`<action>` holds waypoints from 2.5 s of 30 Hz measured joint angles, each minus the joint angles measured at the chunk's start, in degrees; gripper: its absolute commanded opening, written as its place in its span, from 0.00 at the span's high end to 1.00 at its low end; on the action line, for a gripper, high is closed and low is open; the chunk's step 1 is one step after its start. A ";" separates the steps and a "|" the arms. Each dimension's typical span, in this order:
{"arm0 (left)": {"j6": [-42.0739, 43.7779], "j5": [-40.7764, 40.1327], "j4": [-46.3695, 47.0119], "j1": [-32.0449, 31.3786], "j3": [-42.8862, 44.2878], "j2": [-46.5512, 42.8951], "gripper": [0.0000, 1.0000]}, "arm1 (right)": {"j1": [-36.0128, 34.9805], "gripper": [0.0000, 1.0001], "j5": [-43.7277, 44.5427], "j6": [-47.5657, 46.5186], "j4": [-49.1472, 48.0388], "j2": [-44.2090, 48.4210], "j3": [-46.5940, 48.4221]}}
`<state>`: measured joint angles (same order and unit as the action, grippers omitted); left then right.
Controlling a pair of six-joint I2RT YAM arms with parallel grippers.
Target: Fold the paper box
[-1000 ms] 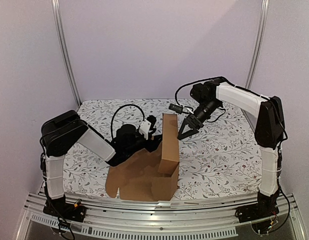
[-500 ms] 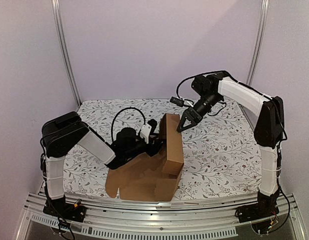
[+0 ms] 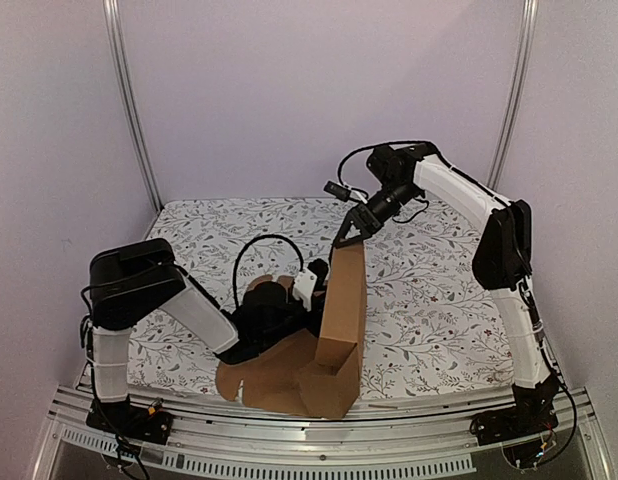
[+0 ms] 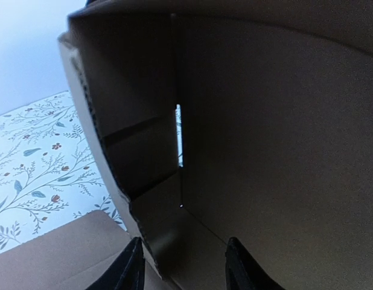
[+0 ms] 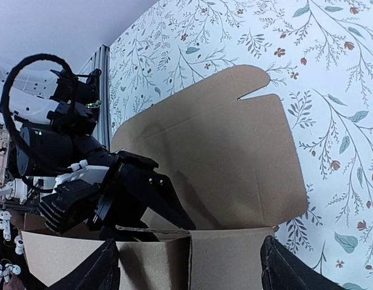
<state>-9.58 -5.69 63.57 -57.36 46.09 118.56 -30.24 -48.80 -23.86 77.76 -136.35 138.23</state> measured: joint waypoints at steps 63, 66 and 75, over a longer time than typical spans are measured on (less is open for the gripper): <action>-4.17 -16.22 -62.53 -6.14 5.66 -29.53 0.51 | 32.00 0.39 17.64 8.11 -1.40 20.98 -65.92; -3.91 -16.83 -62.64 -5.79 4.68 -29.70 0.51 | 30.75 0.53 17.33 7.69 -1.62 19.69 -66.10; -3.65 -17.84 -62.75 -4.02 2.12 -32.85 0.51 | 22.75 1.00 15.41 5.40 -0.35 17.09 -63.32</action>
<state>-13.23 -23.53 0.82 -61.39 48.21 85.71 -7.49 -33.39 -18.46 77.41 -119.26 74.91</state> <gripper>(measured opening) 0.490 0.047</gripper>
